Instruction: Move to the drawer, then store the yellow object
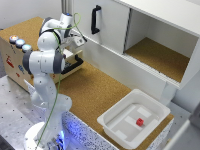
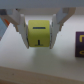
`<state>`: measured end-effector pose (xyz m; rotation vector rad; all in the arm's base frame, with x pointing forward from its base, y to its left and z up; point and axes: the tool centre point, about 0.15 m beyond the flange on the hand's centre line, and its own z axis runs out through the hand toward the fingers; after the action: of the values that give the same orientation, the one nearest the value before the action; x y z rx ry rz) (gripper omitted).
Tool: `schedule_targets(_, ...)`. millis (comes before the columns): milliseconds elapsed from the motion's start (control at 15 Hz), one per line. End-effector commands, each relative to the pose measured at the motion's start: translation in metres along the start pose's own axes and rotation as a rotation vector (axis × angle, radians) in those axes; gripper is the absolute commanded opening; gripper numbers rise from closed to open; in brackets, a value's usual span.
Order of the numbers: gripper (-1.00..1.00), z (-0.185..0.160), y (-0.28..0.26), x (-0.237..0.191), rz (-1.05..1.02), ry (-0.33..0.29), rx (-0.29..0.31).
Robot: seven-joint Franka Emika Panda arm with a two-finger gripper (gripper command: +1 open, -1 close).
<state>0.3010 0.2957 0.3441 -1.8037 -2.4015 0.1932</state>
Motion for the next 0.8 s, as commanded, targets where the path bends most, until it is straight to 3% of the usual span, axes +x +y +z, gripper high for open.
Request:
schedule_targets(0,-1.00,0.024,0.015,0.011,0.010,-0.099,0.019)
schedule_targets(133,-1.00,0.025,0.020,0.010,0.044,-0.084,0.006)
schedule_targets(200,1.00,0.022,0.022,0.010,0.057,-0.074,-0.015)
schedule_targets(467,1.00,-0.007,0.024,0.010,0.099,0.004,-0.066)
schedule_targets(733,1.00,-0.010,0.023,0.010,0.103,0.014,-0.072)
